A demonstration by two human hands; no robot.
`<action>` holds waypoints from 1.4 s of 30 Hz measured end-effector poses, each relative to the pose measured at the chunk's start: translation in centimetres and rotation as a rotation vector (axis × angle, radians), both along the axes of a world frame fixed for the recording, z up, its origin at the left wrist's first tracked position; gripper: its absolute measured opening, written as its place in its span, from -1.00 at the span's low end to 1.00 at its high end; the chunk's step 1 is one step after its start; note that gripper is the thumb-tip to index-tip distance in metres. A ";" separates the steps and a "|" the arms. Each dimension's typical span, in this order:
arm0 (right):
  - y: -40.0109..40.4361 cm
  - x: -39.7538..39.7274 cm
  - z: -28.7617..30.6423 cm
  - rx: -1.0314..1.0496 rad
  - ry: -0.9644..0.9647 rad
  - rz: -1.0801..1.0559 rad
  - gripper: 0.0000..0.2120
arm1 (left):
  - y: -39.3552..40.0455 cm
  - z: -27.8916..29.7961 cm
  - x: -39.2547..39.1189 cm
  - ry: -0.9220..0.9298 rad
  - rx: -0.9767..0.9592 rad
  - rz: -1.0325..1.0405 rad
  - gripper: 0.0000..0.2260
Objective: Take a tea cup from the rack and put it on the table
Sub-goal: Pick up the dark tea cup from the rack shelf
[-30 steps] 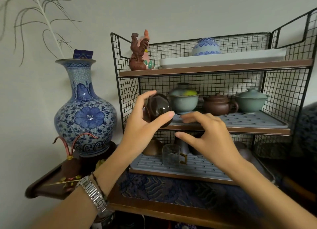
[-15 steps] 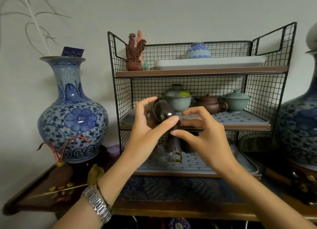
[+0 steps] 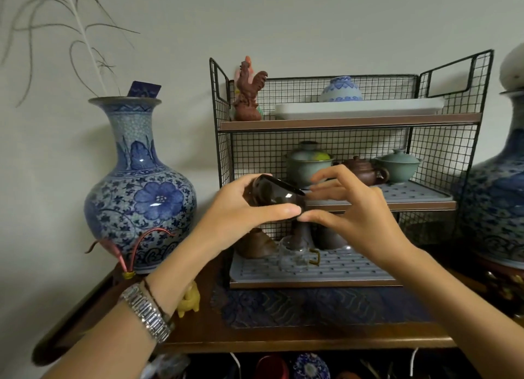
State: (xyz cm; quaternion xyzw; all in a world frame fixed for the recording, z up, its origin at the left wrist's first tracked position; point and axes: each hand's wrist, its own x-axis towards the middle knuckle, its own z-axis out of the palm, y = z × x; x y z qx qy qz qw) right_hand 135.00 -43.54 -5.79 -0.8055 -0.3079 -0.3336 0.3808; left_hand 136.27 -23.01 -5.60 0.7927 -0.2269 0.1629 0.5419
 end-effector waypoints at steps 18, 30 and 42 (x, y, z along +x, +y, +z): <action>0.5 0.1 0.3 -0.024 -0.037 0.050 -0.49 | 1.4 -0.6 -0.2 0.004 0.093 0.079 -0.39; -0.6 0.3 0.9 -0.181 0.017 -0.060 -0.57 | 0.9 -0.4 -0.6 -0.059 0.020 0.125 -0.38; -7.5 -5.6 0.6 -0.621 -0.027 -0.738 -0.71 | -3.5 0.2 -1.8 -0.136 0.086 -0.085 -0.39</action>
